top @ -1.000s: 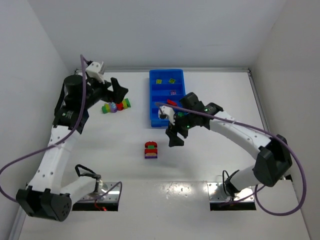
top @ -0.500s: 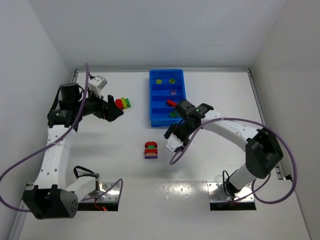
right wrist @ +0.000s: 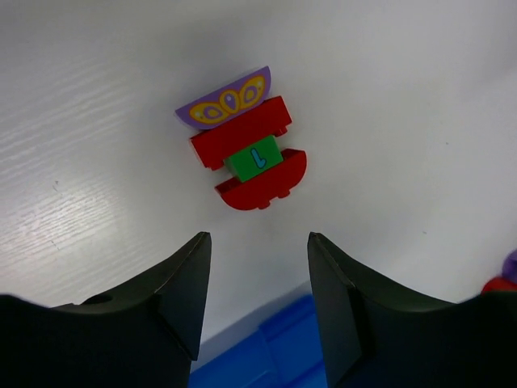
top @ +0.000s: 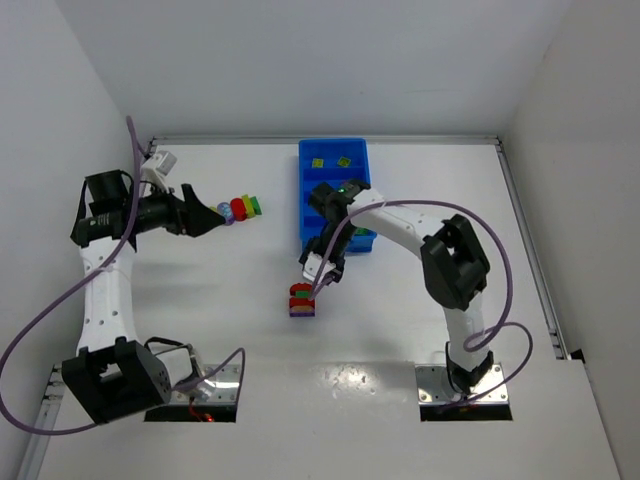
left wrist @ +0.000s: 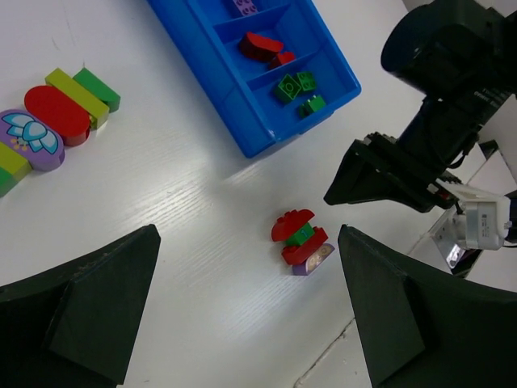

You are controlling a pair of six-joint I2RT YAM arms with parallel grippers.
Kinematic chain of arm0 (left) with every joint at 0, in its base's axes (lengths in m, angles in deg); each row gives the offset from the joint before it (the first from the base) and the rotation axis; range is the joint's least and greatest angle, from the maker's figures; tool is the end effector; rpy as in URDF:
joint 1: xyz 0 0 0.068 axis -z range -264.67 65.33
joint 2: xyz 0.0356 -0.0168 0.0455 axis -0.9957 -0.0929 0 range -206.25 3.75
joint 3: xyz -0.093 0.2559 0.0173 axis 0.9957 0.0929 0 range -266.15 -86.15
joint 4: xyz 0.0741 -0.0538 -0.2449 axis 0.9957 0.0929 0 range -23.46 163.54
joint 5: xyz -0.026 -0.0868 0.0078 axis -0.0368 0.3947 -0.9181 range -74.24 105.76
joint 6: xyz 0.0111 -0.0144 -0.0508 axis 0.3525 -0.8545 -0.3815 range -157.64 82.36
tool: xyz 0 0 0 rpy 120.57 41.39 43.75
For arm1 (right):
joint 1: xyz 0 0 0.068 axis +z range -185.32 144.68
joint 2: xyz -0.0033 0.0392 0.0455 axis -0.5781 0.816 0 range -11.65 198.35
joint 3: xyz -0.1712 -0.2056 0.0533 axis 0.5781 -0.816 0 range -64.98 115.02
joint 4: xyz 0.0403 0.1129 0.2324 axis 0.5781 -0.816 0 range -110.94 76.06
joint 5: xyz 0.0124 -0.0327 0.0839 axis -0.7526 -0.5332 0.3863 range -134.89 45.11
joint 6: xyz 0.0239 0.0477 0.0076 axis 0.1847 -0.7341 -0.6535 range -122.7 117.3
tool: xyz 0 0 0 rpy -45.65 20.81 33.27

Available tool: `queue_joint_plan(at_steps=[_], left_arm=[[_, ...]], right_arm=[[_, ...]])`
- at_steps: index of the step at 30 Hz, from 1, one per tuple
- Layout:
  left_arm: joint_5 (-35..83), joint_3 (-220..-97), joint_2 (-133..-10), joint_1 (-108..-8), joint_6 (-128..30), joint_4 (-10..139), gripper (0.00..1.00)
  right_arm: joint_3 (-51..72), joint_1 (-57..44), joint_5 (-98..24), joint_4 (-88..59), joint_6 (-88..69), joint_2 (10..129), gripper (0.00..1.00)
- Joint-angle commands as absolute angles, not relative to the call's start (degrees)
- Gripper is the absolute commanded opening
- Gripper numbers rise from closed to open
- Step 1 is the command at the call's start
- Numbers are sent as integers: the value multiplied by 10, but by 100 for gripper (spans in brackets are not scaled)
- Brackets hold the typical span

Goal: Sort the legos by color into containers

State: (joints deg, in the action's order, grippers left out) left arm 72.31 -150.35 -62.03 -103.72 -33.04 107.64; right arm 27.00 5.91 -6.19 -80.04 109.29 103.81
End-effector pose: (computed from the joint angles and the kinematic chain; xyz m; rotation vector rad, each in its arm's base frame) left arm 0.2244 0.0460 0.3440 0.2171 2.0517 -0.8769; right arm 0.2733 0.2691 0.2076 -2.5739 0.6093 0.7515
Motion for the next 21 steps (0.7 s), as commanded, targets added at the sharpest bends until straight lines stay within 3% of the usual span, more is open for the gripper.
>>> queue_joint_plan(at_steps=[1,12,21], left_arm=[[768,-1495,-616,-1061,-312,1085,99],[790,-1472,-616,-1080,-302,1096,99],[796,-1467,-616,-1091,-302,1101,99]], right_arm=[[318,70,-61,-929,1389,1065,51],[281,92,-115,-872,1443,1075,53],[342,114,-103,-877,1479,1127,54]])
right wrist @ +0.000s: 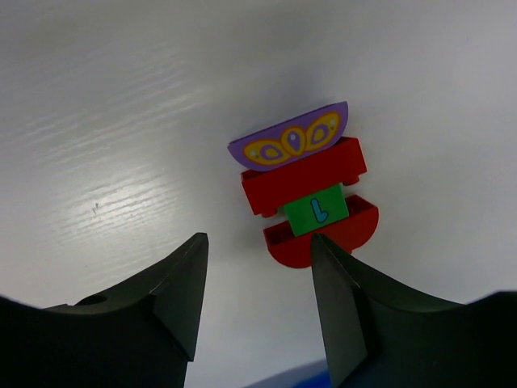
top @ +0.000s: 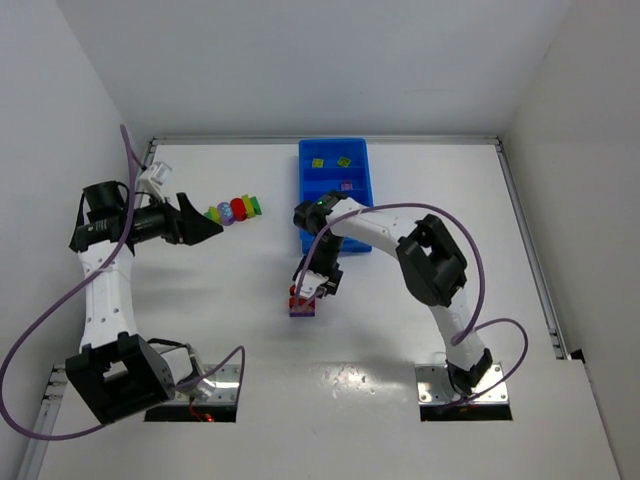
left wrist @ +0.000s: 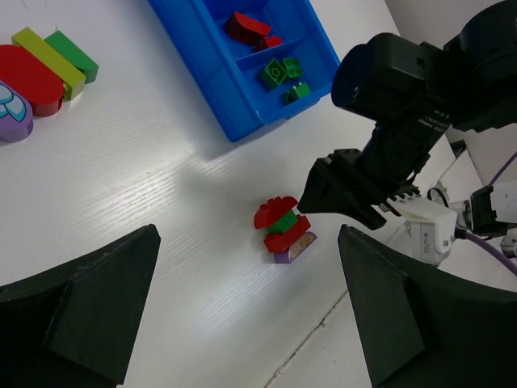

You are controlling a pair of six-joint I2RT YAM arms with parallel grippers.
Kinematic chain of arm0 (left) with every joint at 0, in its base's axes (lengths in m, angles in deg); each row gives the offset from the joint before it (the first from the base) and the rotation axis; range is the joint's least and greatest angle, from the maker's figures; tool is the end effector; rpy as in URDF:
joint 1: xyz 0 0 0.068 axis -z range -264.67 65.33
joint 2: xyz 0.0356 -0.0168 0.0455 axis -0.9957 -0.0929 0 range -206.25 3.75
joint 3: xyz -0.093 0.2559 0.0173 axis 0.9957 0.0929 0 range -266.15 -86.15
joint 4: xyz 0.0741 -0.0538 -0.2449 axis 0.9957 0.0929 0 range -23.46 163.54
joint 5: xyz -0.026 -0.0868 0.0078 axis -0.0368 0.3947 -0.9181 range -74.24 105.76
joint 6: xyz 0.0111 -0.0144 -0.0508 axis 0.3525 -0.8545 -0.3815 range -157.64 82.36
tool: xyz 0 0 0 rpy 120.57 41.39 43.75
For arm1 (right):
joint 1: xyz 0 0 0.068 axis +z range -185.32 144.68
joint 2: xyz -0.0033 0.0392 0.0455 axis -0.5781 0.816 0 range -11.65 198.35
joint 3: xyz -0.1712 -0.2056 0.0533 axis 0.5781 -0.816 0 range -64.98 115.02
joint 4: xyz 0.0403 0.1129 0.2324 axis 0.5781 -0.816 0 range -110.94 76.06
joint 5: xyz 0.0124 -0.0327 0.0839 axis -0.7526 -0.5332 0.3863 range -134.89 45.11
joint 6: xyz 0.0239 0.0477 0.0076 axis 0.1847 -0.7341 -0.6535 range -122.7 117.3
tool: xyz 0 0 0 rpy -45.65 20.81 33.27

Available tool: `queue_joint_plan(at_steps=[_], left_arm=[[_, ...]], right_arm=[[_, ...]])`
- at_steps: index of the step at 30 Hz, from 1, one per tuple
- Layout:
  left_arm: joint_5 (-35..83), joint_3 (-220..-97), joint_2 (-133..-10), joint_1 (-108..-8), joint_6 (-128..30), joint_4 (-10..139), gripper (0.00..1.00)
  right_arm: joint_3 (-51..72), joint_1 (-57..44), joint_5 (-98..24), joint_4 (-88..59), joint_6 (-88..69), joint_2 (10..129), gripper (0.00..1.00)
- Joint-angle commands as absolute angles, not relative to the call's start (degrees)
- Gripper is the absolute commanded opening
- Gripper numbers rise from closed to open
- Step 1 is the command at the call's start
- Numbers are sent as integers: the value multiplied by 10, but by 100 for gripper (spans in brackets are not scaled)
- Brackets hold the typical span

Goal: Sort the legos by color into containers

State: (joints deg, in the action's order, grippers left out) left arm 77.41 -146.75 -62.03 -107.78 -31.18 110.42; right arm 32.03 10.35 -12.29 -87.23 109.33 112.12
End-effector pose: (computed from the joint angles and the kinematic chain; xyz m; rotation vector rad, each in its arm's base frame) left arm 0.2154 0.0577 0.3232 0.1532 2.0670 -0.9745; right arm 0.2619 0.2956 0.1739 -2.7871 0.6243 0.8360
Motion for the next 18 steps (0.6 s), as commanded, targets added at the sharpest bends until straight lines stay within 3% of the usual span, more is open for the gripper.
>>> queue_joint_plan(at_steps=[1,18], left_arm=[[801,-1467,-616,-1091,-302,1101,99],[801,-1450,-610,-1120,-286,1117,99]], right_arm=[[356,119,-103,-877,1486,1138,54],[396,135,-120,-865,1545,1191,55]])
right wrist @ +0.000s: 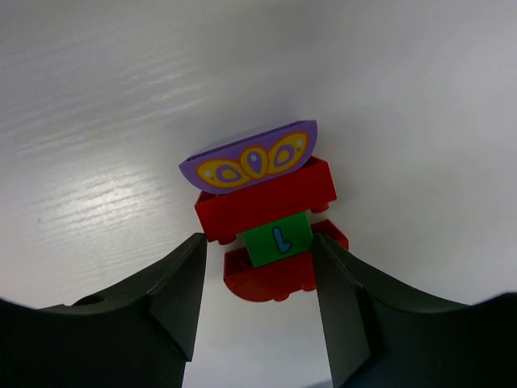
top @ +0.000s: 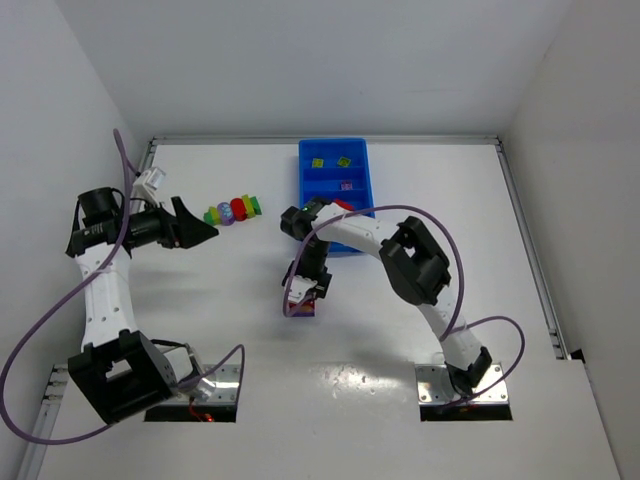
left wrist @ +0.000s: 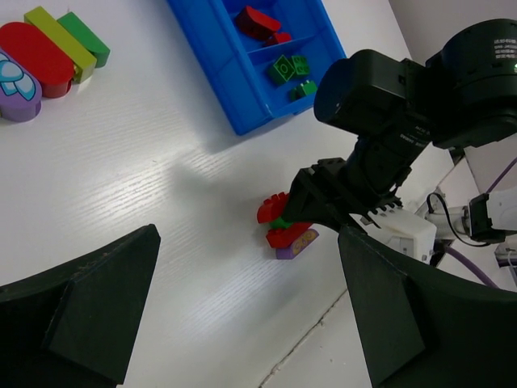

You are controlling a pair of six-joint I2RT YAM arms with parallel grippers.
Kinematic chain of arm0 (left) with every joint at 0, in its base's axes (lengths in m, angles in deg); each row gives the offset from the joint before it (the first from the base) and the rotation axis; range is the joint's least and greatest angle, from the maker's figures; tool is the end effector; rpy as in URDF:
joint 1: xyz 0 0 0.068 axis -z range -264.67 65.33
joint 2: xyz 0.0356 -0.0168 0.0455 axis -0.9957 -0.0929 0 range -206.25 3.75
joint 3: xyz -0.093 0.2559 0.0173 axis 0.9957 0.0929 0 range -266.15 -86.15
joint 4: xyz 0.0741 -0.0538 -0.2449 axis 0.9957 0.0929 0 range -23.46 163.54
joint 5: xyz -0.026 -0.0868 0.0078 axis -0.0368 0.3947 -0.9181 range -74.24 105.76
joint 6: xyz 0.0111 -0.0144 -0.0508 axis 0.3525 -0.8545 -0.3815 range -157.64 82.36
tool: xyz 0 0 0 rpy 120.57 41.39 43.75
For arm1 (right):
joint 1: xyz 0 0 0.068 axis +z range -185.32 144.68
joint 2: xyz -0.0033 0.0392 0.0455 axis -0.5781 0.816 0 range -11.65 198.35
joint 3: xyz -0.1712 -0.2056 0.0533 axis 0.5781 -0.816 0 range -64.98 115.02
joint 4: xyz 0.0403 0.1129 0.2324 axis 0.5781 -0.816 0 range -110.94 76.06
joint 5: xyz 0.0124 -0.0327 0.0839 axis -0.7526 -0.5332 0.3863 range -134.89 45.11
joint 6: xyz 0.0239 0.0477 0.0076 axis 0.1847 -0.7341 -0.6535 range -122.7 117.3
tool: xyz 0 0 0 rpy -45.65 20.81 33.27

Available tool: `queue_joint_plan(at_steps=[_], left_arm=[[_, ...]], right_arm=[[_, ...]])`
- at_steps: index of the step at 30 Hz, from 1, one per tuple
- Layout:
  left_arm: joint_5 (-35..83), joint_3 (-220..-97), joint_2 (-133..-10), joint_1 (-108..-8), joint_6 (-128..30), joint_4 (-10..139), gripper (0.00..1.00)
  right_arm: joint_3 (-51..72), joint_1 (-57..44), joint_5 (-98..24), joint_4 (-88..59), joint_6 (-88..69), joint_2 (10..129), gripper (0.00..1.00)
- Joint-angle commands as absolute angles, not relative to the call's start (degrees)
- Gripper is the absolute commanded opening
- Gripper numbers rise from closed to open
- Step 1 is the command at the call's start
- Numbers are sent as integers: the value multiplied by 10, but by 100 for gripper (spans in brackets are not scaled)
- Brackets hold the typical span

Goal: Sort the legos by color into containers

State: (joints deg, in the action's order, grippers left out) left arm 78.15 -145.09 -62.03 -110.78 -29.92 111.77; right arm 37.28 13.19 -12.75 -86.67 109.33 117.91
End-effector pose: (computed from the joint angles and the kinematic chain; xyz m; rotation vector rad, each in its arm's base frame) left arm 0.2095 0.0674 0.3132 0.0932 2.0800 -0.9770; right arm 0.2609 0.3236 0.1555 -2.8202 0.5574 0.8364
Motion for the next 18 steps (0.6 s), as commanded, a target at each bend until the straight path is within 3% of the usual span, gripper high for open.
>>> queue_joint_plan(at_steps=[1,18], left_arm=[[801,-1450,-610,-1120,-286,1117,99],[796,-1445,-605,-1141,-286,1122,99]], right_arm=[[396,135,-120,-865,1545,1197,55],[323,135,-168,-843,1577,1187,55]])
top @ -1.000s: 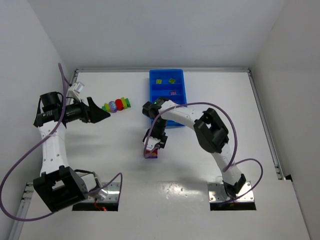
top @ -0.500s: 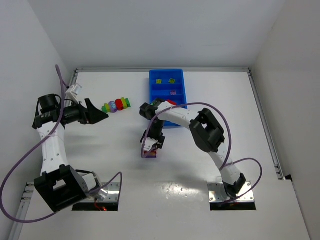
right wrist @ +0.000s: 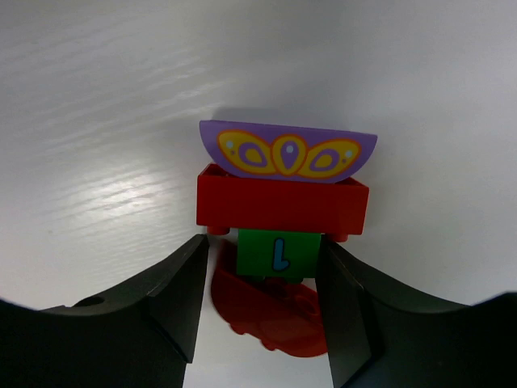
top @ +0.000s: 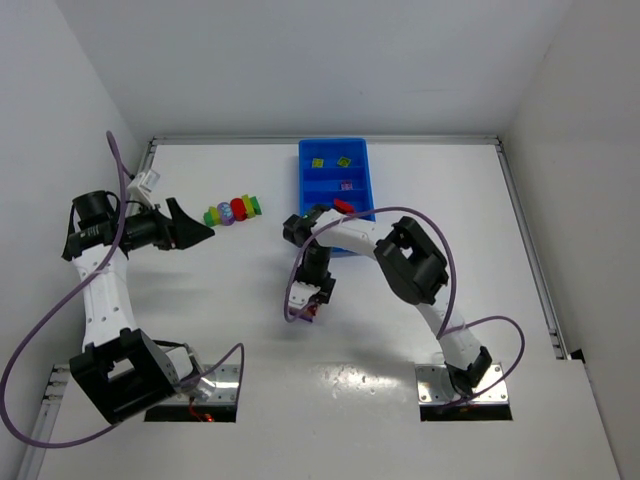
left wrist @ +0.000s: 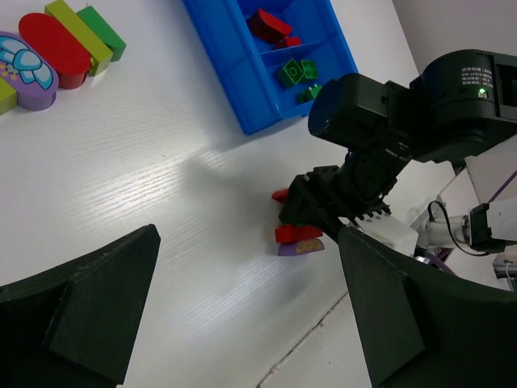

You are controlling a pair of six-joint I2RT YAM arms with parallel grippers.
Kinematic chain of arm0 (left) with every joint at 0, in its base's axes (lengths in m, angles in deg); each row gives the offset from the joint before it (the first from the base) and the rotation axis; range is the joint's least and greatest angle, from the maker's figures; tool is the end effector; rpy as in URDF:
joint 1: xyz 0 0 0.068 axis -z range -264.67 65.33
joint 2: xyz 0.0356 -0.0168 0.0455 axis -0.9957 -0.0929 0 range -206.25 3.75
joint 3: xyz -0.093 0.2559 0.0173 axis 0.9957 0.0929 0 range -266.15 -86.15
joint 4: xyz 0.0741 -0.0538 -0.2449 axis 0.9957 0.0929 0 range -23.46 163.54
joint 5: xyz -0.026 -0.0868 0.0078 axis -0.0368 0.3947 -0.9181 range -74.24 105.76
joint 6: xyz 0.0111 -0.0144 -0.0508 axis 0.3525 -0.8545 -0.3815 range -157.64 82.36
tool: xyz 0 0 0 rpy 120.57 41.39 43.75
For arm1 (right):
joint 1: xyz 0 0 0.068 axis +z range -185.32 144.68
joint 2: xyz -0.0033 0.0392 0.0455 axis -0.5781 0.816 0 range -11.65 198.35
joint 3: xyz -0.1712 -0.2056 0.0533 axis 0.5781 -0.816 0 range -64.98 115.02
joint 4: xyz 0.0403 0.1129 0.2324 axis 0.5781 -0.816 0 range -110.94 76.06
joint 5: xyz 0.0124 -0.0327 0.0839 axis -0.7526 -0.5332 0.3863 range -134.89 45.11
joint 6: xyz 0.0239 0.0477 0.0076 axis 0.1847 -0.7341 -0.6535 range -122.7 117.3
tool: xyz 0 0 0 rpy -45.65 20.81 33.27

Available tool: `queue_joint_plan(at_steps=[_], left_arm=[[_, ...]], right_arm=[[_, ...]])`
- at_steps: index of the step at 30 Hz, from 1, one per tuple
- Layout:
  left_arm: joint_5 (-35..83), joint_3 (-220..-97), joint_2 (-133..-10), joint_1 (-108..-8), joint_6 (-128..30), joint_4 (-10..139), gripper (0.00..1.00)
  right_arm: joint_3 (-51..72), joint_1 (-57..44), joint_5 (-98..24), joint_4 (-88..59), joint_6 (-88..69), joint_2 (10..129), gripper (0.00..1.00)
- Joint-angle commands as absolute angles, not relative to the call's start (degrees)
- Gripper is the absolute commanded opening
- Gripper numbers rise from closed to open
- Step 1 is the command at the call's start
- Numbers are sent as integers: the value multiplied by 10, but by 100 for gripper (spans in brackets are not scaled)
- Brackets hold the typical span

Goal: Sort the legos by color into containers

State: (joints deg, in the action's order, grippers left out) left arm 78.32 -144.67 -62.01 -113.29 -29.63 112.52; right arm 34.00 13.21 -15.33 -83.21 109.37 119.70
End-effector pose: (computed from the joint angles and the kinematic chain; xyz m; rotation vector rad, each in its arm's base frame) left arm 0.2051 0.0759 0.3104 0.0407 2.0822 -0.9641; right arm 0.2599 0.3206 0.1284 -2.8737 0.5713 0.8140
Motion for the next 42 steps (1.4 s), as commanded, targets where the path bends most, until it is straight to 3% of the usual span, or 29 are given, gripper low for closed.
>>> queue_joint_plan(at_steps=[1,5,9,17,21,30,37,42], left_arm=[[796,-1445,-605,-1141,-286,1122,99],[796,-1445,-605,-1141,-286,1122,99],[796,-1445,-605,-1141,-291,1122,99],[806,-1427,-586,-1141,-296,1098,99],[801,-1400,-566,-1141,-296,1098,99],[842,-1383,-539,-1120,-285,1080,99],[845,-1410,-608,-953,-257,1080,91],[827,-1403,-628,-875,-278,1053,91]], right_arm=[[292,135,-168,-831,1577,1178,55],[264,135,-168,-798,1564,1163,54],[256,135,-178,-788,1539,1157,46],[193,129,-170,-749,1434,1095,11],[139,129,-147,-726,1364,1041,4],[32,129,-108,-596,1060,880,0],[15,129,-120,-552,806,825,0],[44,129,-112,-560,650,806,0]])
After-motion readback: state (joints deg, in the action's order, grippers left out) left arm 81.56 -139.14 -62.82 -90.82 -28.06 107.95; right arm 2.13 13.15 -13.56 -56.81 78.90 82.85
